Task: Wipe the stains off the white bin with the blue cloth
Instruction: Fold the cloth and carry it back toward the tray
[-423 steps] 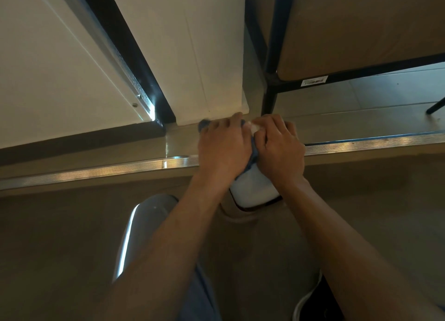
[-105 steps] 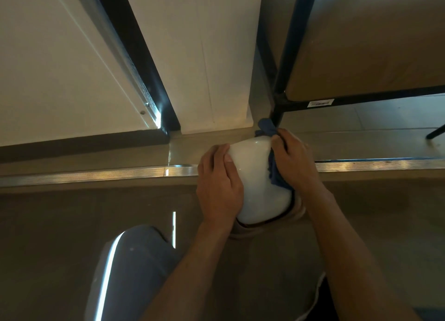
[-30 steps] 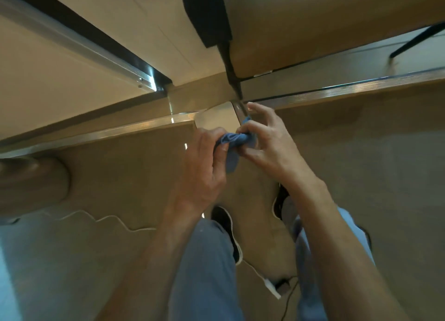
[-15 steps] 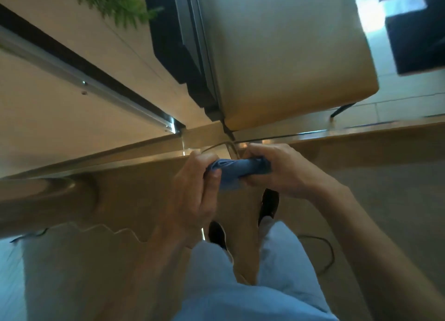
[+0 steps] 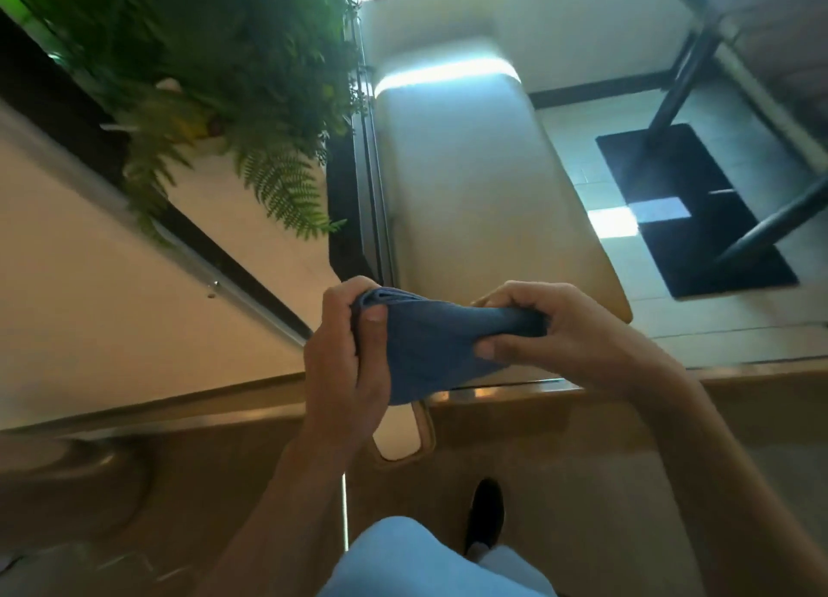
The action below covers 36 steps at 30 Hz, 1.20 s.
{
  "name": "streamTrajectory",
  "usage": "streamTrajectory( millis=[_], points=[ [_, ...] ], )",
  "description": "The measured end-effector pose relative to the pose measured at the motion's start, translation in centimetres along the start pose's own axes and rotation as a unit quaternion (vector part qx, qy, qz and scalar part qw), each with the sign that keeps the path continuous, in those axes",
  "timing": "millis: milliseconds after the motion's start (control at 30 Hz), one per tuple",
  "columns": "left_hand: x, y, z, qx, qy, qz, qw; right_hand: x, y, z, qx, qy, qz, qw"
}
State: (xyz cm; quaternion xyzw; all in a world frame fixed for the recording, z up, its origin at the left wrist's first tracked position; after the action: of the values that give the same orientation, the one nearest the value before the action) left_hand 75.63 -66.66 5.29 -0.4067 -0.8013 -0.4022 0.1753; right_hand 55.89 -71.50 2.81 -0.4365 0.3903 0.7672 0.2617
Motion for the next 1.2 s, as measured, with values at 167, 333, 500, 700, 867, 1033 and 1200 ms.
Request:
streamTrajectory(
  millis=[167, 333, 500, 700, 867, 1033, 1200],
  points=[
    [0.3, -1.4, -2.4, 0.029, 0.038, 0.045, 0.998, -0.8, 2.2, 0.4, 0.057, -0.014, -0.101, 0.993],
    [-0.8, -3.5, -3.3, 0.018, 0.08, 0.071, 0.994, 1.4, 2.7, 0.9, 0.124, -0.055, -0.219, 0.966],
    [-2.9, -6.7, -2.2, -0.048, 0.112, 0.098, 0.988, 6.0, 1.1, 1.6, 0.199, -0.113, -0.297, 0.927],
    [-3.7, -10.8, -0.5, -0.112, 0.106, 0.103, 0.983, 11.2, -1.0, 4.2, 0.302, -0.148, -0.421, 0.842],
    [-1.9, -14.2, 1.1, -0.176, 0.097, 0.13, 0.971, 14.4, -1.7, 7.4, 0.372, -0.159, -0.483, 0.777],
    [1.8, -18.0, 1.5, -0.209, 0.093, 0.179, 0.957, 17.5, -0.7, 10.9, 0.42, -0.171, -0.512, 0.729],
    [5.9, -23.0, 2.1, -0.233, 0.094, 0.243, 0.937, 20.9, 1.8, 15.1, 0.463, -0.173, -0.523, 0.695]
  ],
)
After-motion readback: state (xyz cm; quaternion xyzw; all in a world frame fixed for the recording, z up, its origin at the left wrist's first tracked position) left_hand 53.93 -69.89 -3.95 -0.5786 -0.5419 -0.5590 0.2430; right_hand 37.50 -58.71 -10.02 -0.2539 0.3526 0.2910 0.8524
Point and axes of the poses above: each hand's wrist, its own z-axis away from the middle knuckle, its own y-axis out of the back of the hand, x = y × z, the point moved 7 cm from there along -z, towards the middle knuckle, and after that the axes turned 13 degrees about -y, right-handed, at the moved point
